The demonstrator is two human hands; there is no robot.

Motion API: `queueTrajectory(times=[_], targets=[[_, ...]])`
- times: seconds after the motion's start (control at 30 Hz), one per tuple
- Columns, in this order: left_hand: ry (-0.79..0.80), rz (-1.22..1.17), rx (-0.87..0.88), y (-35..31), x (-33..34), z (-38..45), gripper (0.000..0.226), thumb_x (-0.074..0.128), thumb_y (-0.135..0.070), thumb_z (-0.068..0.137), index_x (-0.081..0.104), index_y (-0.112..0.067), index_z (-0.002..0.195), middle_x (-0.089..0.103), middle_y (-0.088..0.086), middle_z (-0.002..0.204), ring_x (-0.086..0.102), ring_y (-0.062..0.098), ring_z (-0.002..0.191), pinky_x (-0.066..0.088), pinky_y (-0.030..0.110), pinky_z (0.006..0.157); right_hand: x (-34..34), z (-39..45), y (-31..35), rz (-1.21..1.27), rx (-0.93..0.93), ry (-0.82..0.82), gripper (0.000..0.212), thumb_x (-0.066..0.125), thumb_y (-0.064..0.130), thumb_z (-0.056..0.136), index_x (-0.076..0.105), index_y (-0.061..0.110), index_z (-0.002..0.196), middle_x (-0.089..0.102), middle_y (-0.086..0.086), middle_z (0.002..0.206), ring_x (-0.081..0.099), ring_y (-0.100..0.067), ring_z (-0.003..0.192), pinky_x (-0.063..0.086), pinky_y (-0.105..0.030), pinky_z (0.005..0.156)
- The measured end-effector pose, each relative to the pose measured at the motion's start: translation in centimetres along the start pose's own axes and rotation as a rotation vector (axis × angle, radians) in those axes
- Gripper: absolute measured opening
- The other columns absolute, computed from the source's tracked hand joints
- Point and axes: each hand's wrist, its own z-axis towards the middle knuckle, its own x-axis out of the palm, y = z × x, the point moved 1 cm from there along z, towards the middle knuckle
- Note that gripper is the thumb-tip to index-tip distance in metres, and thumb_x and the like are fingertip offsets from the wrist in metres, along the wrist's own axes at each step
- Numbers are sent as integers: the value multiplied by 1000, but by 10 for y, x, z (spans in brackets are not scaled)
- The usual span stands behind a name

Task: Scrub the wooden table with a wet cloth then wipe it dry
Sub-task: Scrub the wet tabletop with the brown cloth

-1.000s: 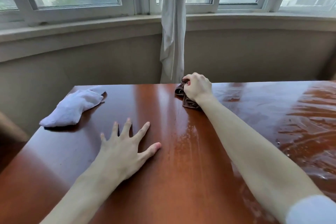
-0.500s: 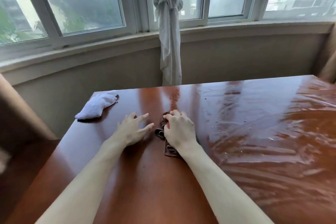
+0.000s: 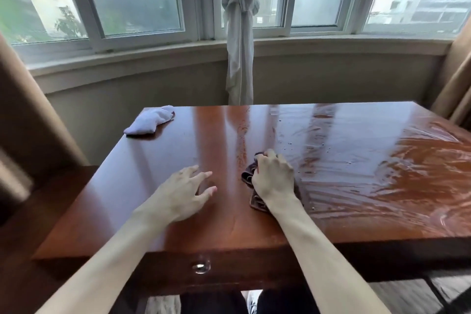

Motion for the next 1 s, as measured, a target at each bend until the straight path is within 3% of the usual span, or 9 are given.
queueTrajectory(times=[0.1, 0.27, 0.37, 0.5, 0.6, 0.7, 0.8, 0.9, 1.0], targets=[[-44, -9, -19, 10, 3, -4, 59, 36, -60, 100, 35, -36, 154, 26, 3, 165, 20, 22, 152, 16, 40, 125, 1, -24, 24, 39, -165, 26, 35, 53, 17, 90, 69, 19, 121, 62, -4, 125, 55, -30, 114, 48, -40, 92], [-34, 105, -79, 18, 4, -22, 62, 32, -62, 100, 29, -35, 156, 23, 5, 165, 18, 25, 153, 17, 45, 124, 3, -6, 56, 56, -100, 94, 33, 53, 18, 93, 64, 13, 123, 57, -10, 130, 51, -35, 120, 44, -43, 97], [25, 101, -98, 23, 8, -29, 55, 30, -50, 105, 28, -32, 157, 23, 6, 165, 23, 26, 151, 18, 41, 124, -2, -41, 81, 91, -142, 106, 37, 53, 26, 97, 59, 8, 128, 53, -14, 135, 48, -38, 122, 42, -45, 101], [23, 114, -73, 28, 12, -34, 52, 30, -45, 106, 26, -36, 157, 25, 4, 165, 23, 24, 151, 20, 42, 123, -16, -87, 55, 260, -276, 62, 42, 56, 23, 91, 61, 21, 133, 57, -2, 134, 52, -29, 119, 49, -41, 96], [8, 88, -61, 25, 8, -47, 55, 33, -49, 105, 22, -38, 158, 20, 1, 166, 19, 22, 152, 15, 37, 125, -10, -54, 25, 223, -154, 53, 43, 53, 20, 91, 64, 25, 131, 61, -1, 128, 55, -28, 117, 51, -41, 92], [33, 56, -72, 26, 1, -75, 70, 35, -68, 97, 18, -41, 159, 10, -5, 168, 11, 19, 154, 11, 36, 126, -5, -32, 47, 142, -25, 37, 32, 49, 15, 93, 67, 14, 119, 61, -10, 124, 55, -36, 115, 47, -44, 94], [138, 46, -95, 36, -5, -104, 104, 36, -93, 75, 5, -41, 160, -2, -10, 168, -1, 14, 155, 8, 38, 126, -3, -52, 98, 147, -91, 61, 31, 49, 14, 93, 65, 10, 120, 58, -12, 128, 50, -37, 118, 44, -45, 97], [200, 109, -101, 39, -7, -118, 114, 46, -93, 71, -4, -41, 159, -8, -12, 168, -5, 11, 155, 11, 35, 124, -7, -90, 96, 246, -303, 75, 38, 52, 17, 95, 62, 17, 132, 57, -4, 135, 49, -32, 121, 47, -43, 96], [124, 136, -82, 39, -6, -118, 106, 50, -86, 75, 4, -42, 159, 1, -12, 168, 3, 10, 155, 21, 34, 121, -18, -94, 56, 365, -261, 80, 45, 53, 20, 92, 63, 29, 135, 58, 9, 136, 51, -22, 120, 50, -40, 91]])
